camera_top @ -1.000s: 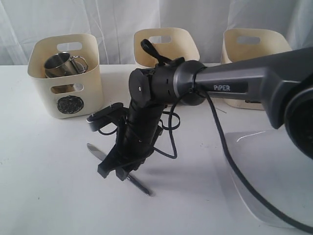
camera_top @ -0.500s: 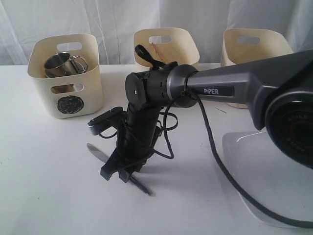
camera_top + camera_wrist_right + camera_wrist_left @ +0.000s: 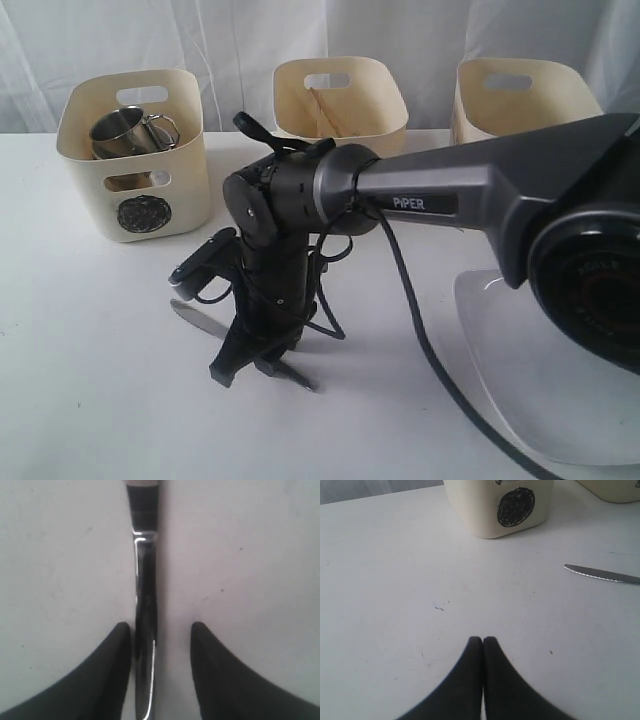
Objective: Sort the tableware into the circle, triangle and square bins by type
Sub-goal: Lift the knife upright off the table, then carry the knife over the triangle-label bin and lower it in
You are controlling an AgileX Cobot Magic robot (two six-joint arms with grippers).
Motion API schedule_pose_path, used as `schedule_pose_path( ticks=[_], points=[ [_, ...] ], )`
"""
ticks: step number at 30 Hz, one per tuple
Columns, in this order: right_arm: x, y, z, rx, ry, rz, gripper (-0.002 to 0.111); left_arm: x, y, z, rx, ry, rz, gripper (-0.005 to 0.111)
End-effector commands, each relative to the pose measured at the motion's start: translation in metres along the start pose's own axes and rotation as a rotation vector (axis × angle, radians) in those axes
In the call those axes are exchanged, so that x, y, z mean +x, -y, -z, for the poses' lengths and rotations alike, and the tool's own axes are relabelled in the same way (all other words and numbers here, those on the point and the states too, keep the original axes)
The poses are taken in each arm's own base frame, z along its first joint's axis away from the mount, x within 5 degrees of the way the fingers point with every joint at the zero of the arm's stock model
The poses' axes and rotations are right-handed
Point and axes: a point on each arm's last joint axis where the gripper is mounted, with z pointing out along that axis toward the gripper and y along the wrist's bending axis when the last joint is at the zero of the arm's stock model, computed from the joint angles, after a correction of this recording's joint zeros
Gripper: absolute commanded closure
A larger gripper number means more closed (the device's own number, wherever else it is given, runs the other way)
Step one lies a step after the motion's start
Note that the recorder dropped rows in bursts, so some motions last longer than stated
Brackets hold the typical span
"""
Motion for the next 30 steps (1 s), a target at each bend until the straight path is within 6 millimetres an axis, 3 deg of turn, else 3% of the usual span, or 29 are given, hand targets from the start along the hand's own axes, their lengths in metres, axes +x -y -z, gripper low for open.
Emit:
schedule_pose_path(
  ticks=[1,7,13,19,24,28,30],
  points=[
    [0.005,-0.008,-0.024,0.011,-0.074,0.007,0.07,0.002,0.0,0.0,0.005,-0.003,0.008,0.107],
    [0.003,-0.016,-0.032,-0.016,-0.08,0.027,0.072,0.002,0.0,0.0,0.005,-0.003,0.008,0.107],
    [0.002,-0.023,-0.031,-0.091,-0.064,0.014,0.109,0.002,0.0,0.0,0.005,-0.003,0.008,0.107],
    [-0.003,-0.023,-0.013,-0.122,0.023,-0.032,0.108,0.002,0.0,0.0,0.005,-0.003,0.008,0.107],
    [0.006,-0.026,0.037,-0.101,0.21,-0.055,0.108,0.002,0.0,0.0,0.005,-0.003,0.008,0.107],
    [0.012,-0.019,0.101,-0.021,0.54,-0.088,0.108,0.002,0.0,0.0,0.005,-0.003,0.008,0.107],
    [0.014,-0.002,0.137,0.03,0.724,-0.149,0.108,0.002,0.0,0.0,0.005,-0.003,0.008,0.107]
  ],
)
